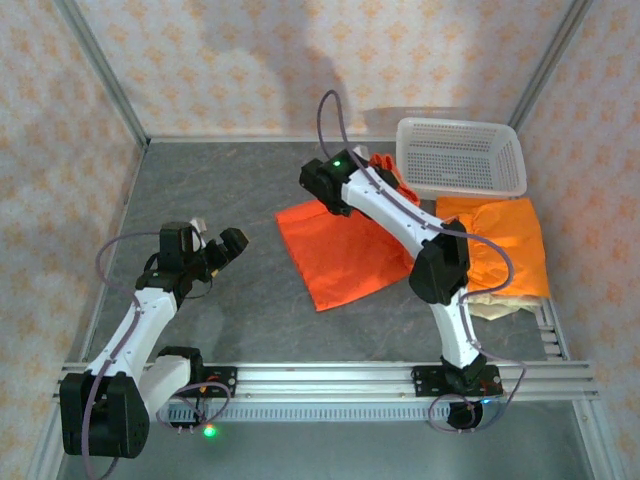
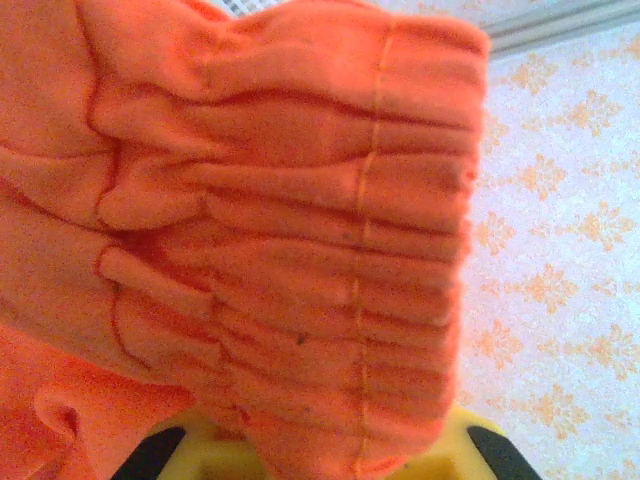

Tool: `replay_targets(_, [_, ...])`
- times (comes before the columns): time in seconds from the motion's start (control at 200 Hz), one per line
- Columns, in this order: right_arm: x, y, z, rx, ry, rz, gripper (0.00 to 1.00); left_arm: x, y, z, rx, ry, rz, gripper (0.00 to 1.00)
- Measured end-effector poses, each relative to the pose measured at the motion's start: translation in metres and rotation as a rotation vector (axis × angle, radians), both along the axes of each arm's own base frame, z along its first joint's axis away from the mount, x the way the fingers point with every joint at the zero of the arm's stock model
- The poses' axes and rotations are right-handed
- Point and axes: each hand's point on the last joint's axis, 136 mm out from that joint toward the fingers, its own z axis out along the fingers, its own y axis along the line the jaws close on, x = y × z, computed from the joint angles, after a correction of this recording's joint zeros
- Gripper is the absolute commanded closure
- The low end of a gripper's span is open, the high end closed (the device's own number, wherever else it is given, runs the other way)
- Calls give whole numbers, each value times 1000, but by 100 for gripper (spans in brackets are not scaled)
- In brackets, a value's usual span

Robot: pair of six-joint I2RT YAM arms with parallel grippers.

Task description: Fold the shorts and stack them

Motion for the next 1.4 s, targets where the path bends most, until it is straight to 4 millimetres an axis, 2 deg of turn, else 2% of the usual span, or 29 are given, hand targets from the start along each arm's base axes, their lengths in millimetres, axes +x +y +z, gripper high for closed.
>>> replay_targets(0.075, [0, 7, -2, 1, -1, 12, 100, 1, -2, 2, -4, -9, -6, 2])
replay_targets(0.155, [0, 10, -3, -1, 0, 19, 100, 2, -11, 7, -26, -24, -26, 13])
replay_targets(0.36, [-1, 10, -2, -9, 4, 22, 100, 5, -49, 14, -88, -47, -109, 63])
replay_targets(0.46, [-1, 9, -3, -18, 12, 24, 100, 7, -70, 7, -110, -27, -152, 82])
replay_targets(0.58, [-2, 8, -6, -32, 24, 25, 100, 7, -95, -9, -124, 21, -205, 100])
replay_targets(0.816, [-4, 7, -12, -51, 50, 29, 100, 16, -133, -25, -103, 50, -260, 100])
replay_targets(0.936, [-5, 6, -11, -51, 53, 32, 100, 21, -143, -45, -87, 75, -264, 100])
replay_targets(1.071, [-6, 6, -10, -48, 56, 33, 100, 19, -150, -73, -43, 129, -270, 100])
replay_targets(1.171, [-6, 6, -10, -46, 59, 34, 100, 18, -152, -87, -18, 152, -272, 100])
replay_targets(1.401, [-8, 7, -13, -30, 86, 36, 100, 21, -145, -97, 43, 150, -248, 100])
